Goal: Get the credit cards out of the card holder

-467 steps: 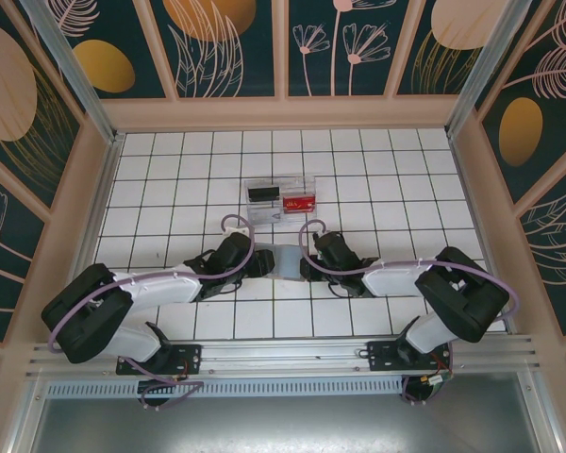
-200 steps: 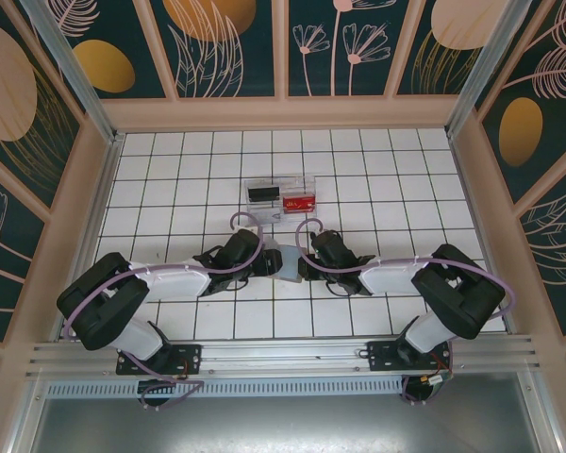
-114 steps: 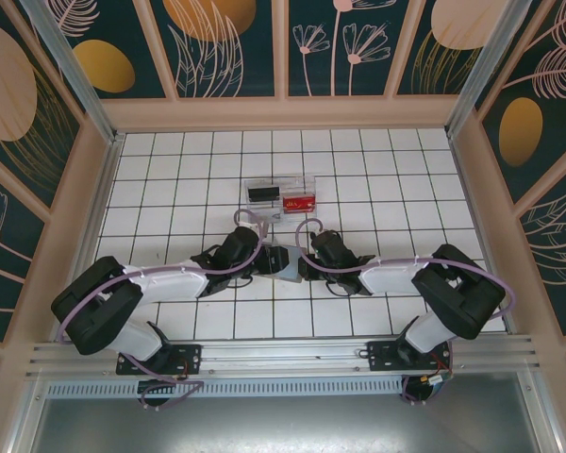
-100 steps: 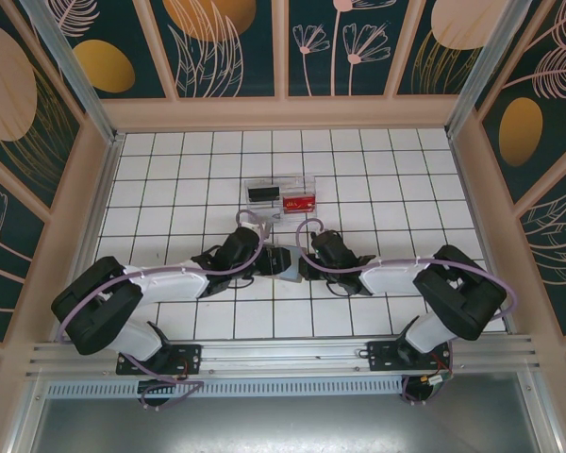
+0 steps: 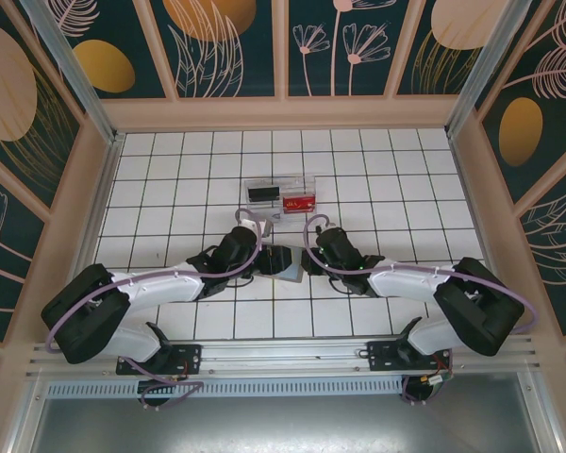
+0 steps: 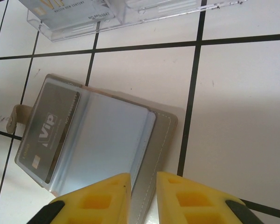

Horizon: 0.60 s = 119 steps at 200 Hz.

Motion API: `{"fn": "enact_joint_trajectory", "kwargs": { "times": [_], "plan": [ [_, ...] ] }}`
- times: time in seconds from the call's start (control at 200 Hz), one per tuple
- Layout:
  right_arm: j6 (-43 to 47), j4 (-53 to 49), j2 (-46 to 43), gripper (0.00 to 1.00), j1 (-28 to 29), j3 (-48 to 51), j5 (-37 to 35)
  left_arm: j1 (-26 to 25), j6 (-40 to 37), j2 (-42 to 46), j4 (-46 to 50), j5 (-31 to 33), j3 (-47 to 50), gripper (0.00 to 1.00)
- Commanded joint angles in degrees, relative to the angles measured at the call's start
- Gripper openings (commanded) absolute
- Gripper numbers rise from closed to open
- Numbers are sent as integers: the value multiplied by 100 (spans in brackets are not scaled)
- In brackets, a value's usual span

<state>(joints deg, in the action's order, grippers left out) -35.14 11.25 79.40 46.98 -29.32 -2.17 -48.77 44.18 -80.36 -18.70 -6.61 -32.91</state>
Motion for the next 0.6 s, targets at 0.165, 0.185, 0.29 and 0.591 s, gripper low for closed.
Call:
{"fn": "enact_joint_trajectory", "kwargs": {
  "times": [0.165,0.185,0.29,0.591],
  "plan": [
    [-294,-81,-223,25,19,-74,104,120,-311,191,585,986,99,56],
    [-309,-79,-230,25,21,-74,104,157,-321,208,606,1037,127,56],
    [-357,-52,-266,25,30,-87,103,395,-346,213,666,1165,267,52],
    [-404,36,-87,24,108,-265,427,557,-329,-232,232,1021,558,47]
  ]
}}
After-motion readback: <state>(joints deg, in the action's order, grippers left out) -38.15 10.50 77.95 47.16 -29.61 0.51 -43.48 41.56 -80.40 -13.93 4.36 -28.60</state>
